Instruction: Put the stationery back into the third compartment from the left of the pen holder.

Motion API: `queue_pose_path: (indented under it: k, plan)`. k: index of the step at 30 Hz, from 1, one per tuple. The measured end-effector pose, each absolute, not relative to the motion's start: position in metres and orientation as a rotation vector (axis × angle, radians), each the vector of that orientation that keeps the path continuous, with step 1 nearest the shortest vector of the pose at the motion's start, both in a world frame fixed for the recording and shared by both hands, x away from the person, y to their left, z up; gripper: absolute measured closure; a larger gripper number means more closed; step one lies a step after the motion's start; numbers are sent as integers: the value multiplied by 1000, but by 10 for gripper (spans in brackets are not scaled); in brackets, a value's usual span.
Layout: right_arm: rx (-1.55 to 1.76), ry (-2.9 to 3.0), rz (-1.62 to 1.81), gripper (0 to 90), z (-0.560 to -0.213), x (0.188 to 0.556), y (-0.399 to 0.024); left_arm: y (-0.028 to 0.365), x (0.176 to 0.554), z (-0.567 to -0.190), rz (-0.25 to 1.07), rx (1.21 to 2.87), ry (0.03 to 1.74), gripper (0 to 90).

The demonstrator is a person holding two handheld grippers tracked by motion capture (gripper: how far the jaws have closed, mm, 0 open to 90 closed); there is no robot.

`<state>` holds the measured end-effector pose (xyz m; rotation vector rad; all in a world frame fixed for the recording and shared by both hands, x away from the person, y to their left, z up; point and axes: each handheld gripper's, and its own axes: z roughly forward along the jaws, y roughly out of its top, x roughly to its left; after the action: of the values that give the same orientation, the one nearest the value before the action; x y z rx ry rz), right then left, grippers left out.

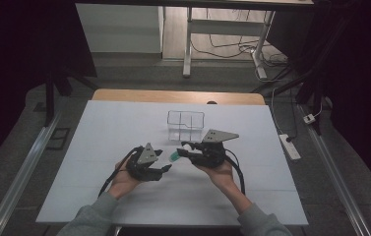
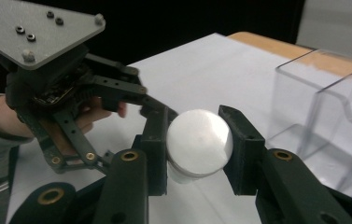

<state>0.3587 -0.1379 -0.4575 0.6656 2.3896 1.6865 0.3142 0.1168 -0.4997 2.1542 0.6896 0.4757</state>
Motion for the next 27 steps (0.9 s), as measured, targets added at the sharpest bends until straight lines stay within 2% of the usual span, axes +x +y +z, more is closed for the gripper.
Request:
queue_pose_path:
  k: [9, 27]
  plan:
    - [665, 2321, 1680, 638, -443, 360, -152, 156, 305, -497, 456, 2097, 818, 338]
    - [689, 2197, 1610, 638, -413, 376, -176, 205, 279, -505, 481, 2079, 930, 315]
